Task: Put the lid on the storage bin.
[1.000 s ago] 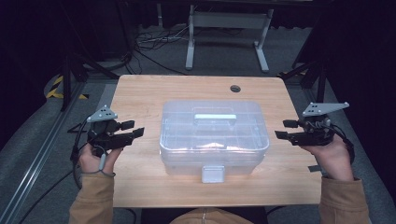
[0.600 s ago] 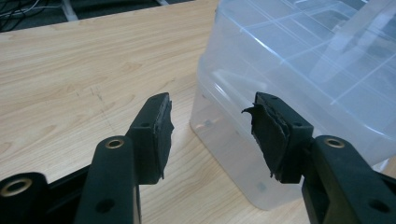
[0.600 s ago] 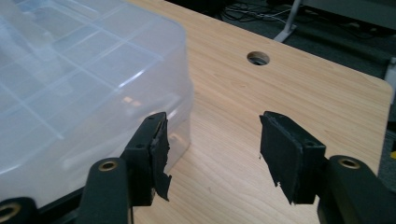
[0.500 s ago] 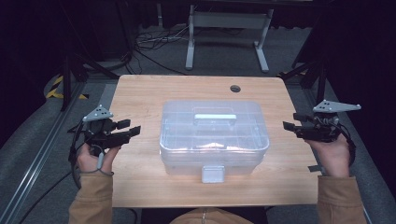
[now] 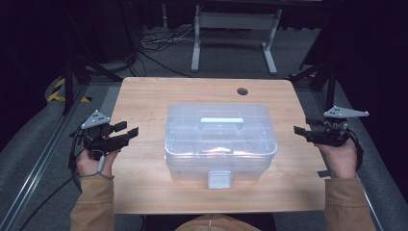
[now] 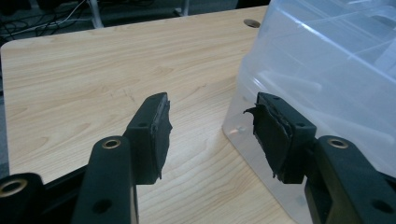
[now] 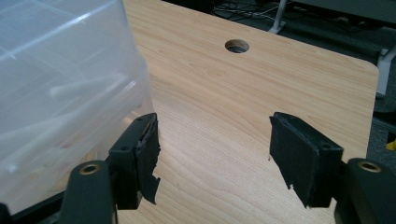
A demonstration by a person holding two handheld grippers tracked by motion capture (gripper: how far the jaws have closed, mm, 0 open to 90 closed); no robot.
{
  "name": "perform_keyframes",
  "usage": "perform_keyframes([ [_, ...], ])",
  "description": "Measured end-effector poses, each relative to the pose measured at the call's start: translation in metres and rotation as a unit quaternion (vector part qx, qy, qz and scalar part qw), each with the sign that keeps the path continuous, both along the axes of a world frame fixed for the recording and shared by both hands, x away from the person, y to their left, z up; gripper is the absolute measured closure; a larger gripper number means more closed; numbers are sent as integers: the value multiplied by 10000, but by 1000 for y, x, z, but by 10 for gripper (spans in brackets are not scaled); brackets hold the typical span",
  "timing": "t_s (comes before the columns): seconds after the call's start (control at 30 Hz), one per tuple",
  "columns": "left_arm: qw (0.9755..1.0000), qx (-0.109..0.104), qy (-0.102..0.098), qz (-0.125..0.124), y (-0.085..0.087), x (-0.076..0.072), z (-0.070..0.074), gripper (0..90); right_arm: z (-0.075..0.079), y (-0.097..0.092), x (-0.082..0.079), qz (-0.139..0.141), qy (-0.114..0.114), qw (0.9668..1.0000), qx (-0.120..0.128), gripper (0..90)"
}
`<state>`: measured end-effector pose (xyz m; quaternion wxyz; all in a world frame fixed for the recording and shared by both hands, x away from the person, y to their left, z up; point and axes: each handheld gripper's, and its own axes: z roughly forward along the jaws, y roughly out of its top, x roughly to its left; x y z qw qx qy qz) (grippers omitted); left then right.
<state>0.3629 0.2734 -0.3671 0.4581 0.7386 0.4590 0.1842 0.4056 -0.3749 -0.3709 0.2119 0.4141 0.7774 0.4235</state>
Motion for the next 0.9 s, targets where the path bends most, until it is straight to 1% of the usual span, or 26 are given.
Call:
perform_keyframes([
  [0.1, 10000, -1, 2, 25, 3, 2, -4, 455, -6, -2, 3, -13, 6, 10000, -53, 298],
  [0.17, 10000, 21, -2, 33, 3, 3, -6, 449, -10, -3, 5, -10, 19, 10000, -41, 275],
  [0.27, 10000, 37, 17, 41, 4, 4, -9, 443, -14, -5, 7, -24, -22, 10000, -37, 255],
  [0.3, 10000, 37, 17, 41, 4, 4, -9, 443, -18, -4, 9, -106, -128, 9999, -32, 255],
  [0.33, 10000, 36, 51, 44, 5, 6, -11, 443, -18, -4, 9, -106, -128, 9999, -32, 223],
  [0.37, 10000, 33, 56, 45, 5, 6, -12, 442, -23, -4, 11, -108, -162, 9997, -155, 223],
  [0.4, 10000, 40, 59, 50, 5, 7, -13, 440, -26, -4, 12, -108, -182, 9996, -163, 223],
  [0.47, 10000, 41, 73, 46, 6, 7, -14, 438, -29, -4, 14, -112, -148, 9998, -121, 221],
  [0.57, 9999, 67, 127, 11, 5, 9, -18, 433, -36, -5, 17, -146, -170, 9997, -74, 183],
  [0.67, 9998, 107, 163, -18, 4, 11, -20, 429, -42, -5, 21, -154, -38, 9999, -43, 179],
  [0.77, 9997, 131, 218, -41, 3, 12, -23, 427, -49, -5, 23, -126, 29, 9999, -44, 179],
  [0.8, 9997, 134, 220, -49, 3, 13, -24, 427, -52, -4, 25, -101, 99, 9999, -17, 179],
  [0.9, 9996, 141, 259, -39, 3, 13, -25, 426, -56, -3, 26, -76, 157, 9998, -4, 179],
])
